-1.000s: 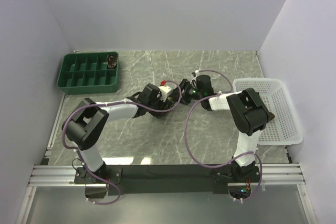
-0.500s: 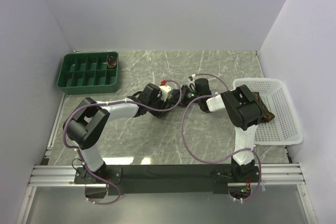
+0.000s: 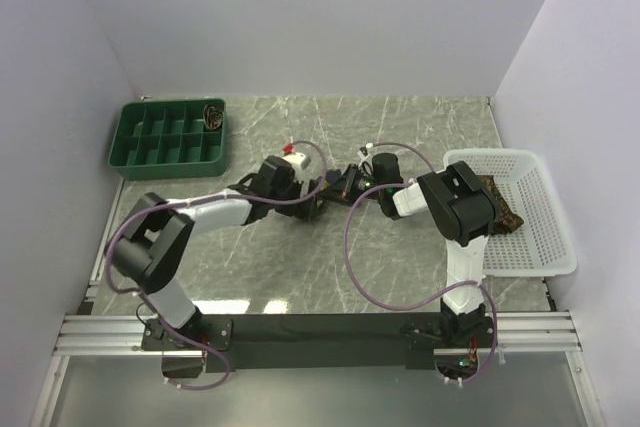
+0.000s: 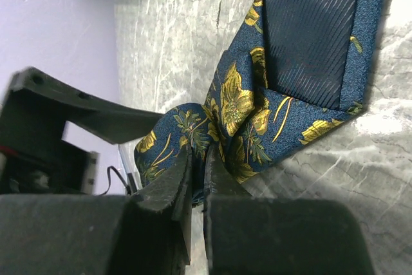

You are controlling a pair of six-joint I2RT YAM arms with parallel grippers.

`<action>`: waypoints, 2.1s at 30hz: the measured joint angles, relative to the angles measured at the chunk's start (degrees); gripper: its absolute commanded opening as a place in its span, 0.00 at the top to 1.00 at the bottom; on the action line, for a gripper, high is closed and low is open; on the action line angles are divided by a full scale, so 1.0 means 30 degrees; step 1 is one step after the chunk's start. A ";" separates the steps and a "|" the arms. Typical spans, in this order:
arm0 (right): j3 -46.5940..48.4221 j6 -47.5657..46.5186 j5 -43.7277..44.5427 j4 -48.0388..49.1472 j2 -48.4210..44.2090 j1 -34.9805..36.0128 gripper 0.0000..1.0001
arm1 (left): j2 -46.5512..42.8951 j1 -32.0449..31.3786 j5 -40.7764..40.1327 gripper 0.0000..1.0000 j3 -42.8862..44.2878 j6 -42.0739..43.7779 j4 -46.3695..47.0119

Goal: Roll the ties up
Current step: Roll the tie

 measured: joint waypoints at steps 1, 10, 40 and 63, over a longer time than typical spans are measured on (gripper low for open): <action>-0.0007 -0.0007 0.0022 0.0000 -0.0007 0.0000 1.00 | -0.0357 0.0131 -0.0051 0.04 -0.0146 -0.0605 0.0051; -0.0692 0.0189 0.1086 0.0605 -0.0350 0.0277 1.00 | -0.7053 0.0444 -0.2645 0.01 -0.4743 -1.1358 0.3912; -0.1690 0.1741 0.3504 0.1275 -0.1013 0.1268 1.00 | -0.0648 -0.1406 -0.5748 0.21 -0.7074 -1.8812 1.1978; -0.1472 -0.0255 0.5064 -0.0641 -0.2040 0.1588 0.61 | -0.0474 -0.1486 -0.6564 0.71 -0.2346 -1.8695 0.3053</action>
